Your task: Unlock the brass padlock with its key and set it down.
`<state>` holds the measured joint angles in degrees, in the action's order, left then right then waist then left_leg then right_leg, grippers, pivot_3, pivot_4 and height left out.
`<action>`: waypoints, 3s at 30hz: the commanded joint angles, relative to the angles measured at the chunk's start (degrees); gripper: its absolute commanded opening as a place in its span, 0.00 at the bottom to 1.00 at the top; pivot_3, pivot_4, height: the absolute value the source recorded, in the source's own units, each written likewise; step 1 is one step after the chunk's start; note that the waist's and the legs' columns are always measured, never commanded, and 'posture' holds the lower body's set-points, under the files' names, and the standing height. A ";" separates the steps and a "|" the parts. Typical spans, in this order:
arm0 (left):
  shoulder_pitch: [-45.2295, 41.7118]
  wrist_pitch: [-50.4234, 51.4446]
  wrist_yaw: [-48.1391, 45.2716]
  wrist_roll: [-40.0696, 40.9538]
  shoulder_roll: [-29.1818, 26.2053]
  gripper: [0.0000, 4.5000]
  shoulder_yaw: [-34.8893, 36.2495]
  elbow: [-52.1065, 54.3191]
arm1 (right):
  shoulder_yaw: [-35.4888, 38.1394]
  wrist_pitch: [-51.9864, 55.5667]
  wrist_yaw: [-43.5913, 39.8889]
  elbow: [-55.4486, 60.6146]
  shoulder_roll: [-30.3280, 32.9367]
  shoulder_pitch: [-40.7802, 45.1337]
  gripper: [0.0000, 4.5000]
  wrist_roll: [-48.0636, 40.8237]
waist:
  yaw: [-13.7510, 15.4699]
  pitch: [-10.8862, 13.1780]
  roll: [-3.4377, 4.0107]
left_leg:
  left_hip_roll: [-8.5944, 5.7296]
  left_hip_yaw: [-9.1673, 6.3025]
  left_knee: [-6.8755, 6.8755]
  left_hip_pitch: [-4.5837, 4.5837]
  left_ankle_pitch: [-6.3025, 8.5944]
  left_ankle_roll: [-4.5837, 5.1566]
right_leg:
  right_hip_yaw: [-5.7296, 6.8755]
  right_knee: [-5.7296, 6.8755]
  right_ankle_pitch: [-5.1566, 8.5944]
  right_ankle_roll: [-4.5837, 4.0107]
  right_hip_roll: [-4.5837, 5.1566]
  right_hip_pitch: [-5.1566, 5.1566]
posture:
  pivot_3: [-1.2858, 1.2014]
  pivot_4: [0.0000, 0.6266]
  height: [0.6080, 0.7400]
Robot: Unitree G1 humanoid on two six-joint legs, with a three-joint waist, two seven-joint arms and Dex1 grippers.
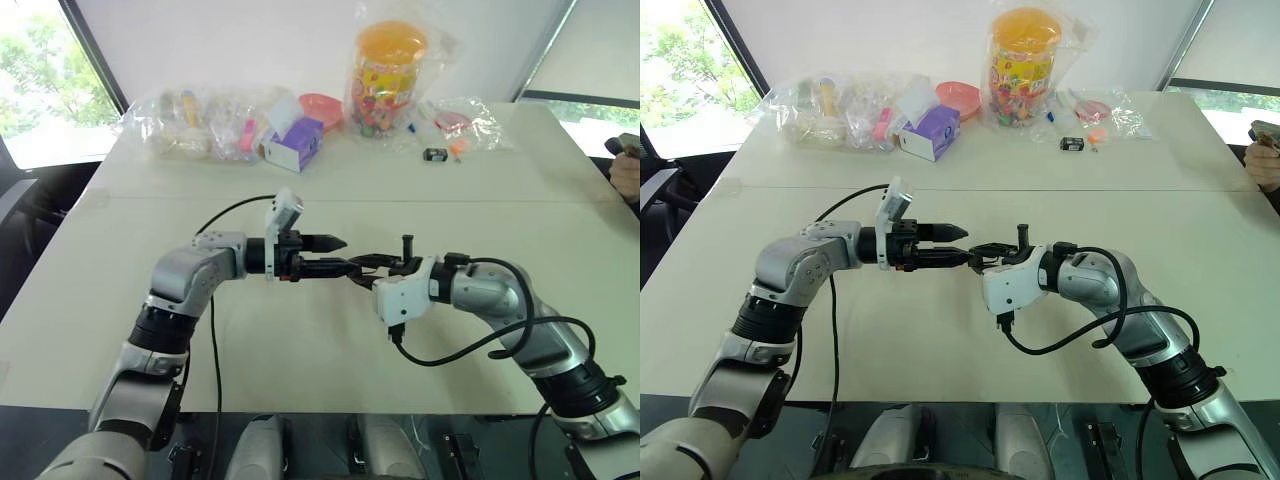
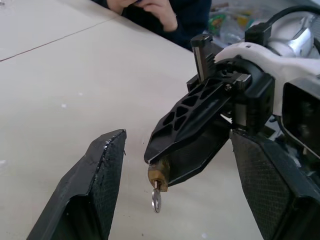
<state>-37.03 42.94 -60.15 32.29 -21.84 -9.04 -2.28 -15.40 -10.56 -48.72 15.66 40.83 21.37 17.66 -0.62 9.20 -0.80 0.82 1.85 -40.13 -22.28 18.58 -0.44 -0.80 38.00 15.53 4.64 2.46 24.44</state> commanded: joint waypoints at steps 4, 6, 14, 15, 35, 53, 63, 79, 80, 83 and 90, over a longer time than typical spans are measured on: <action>0.28 -1.35 -0.27 -1.22 0.88 0.77 -1.21 -1.31 | 1.17 -0.46 0.58 1.81 0.05 1.74 0.15 -0.07 | -0.01 0.00 0.00 | 0.00 0.00 0.00 0.00 0.00 0.00 | 0.00 0.00 0.00 0.00 0.00 0.00 | 0.52 0.24 0.96; 0.28 -1.50 -0.07 -1.28 1.27 0.77 -1.16 -1.93 | 1.20 -0.42 0.58 1.92 0.08 1.86 0.15 -0.07 | -0.01 0.00 0.00 | 0.00 0.00 0.00 0.00 0.00 0.00 | 0.00 0.00 0.00 0.00 0.00 0.00 | 0.52 0.24 0.96; -0.28 0.46 1.21 -0.09 2.63 0.77 0.78 -3.76 | 1.11 -0.28 0.62 2.37 -0.02 1.83 0.15 0.00 | -0.01 0.00 0.00 | -0.01 0.01 0.00 0.00 0.00 0.00 | 0.00 0.00 0.00 0.00 0.00 0.00 | 0.52 0.24 0.96; -0.19 0.47 1.24 -0.19 2.69 0.77 0.77 -3.86 | 1.08 -0.23 0.63 2.43 -0.07 1.85 0.15 0.02 | -0.01 0.00 0.00 | 0.00 0.00 0.00 0.00 0.00 0.00 | 0.00 0.00 0.00 0.00 0.00 0.00 | 0.52 0.24 0.96; -0.27 0.48 0.97 -1.18 2.60 0.00 -0.19 -4.81 | 1.32 0.30 0.62 2.89 -0.35 2.92 0.15 -0.07 | 0.00 0.00 0.00 | -0.01 0.01 0.00 0.00 0.00 0.00 | 0.00 0.00 0.00 0.00 0.02 0.00 | 0.52 0.24 0.96; -2.81 -3.28 -2.95 -3.75 -0.52 0.00 -0.42 -7.03 | 11.93 25.90 -3.11 12.45 -1.38 -0.05 0.99 -16.52 | 0.08 0.00 0.00 | -0.01 0.00 0.01 -0.01 0.00 0.00 | 0.01 -0.01 0.00 0.00 0.03 0.00 | 0.52 0.24 0.96; -3.64 -5.72 -8.86 -4.13 -1.63 0.00 -1.69 -5.65 | 12.89 38.01 0.83 17.29 -3.24 -2.56 0.01 -23.27 | 0.03 0.00 0.00 | -0.01 -0.01 0.02 -0.01 0.00 0.01 | 0.01 -0.01 0.00 0.00 0.02 0.00 | 0.52 0.24 0.96; -4.47 -3.10 -10.72 -2.19 -1.50 0.00 -0.46 -3.41 | 7.26 37.73 3.93 14.94 -4.08 -3.99 0.01 -22.65 | 0.01 0.00 0.00 | -0.01 -0.01 0.02 -0.02 0.00 0.01 | 0.01 -0.02 0.00 0.00 0.00 0.01 | 0.52 0.24 0.96; -4.59 -2.82 -10.72 -1.95 -1.48 0.00 -0.27 -3.32 | 7.05 37.45 3.97 14.54 -3.99 -4.06 0.01 -22.51 | 0.02 0.00 0.00 | -0.01 -0.01 0.02 -0.02 0.00 0.01 | 0.01 -0.02 0.00 0.00 0.00 0.01 | 0.52 0.24 0.96; -4.86 -2.23 -10.95 -1.43 -1.55 0.00 0.19 -3.02 | 6.38 36.02 3.89 12.88 -3.59 -4.54 0.01 -21.98 | 0.02 0.00 0.00 | -0.02 -0.01 0.02 -0.02 0.01 0.01 | 0.01 -0.02 0.00 0.00 0.00 0.01 | 0.52 0.24 0.96; -5.11 -2.25 -10.93 -1.30 -1.68 0.00 0.47 -3.23 | 6.12 33.73 2.96 11.25 -2.43 -5.84 0.01 -21.31 | 0.01 0.00 0.00 | -0.02 -0.01 0.02 -0.02 0.01 0.01 | 0.01 -0.02 0.00 0.00 -0.01 0.01 | 0.52 0.24 0.96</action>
<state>-40.91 41.05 -70.81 29.54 -23.45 -9.99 -7.68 -9.76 24.56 -45.47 25.68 37.66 15.69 -3.55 -0.61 9.20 -0.80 0.80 1.85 -40.11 -22.30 18.59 -0.43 -0.79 37.97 15.53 4.64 2.45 24.45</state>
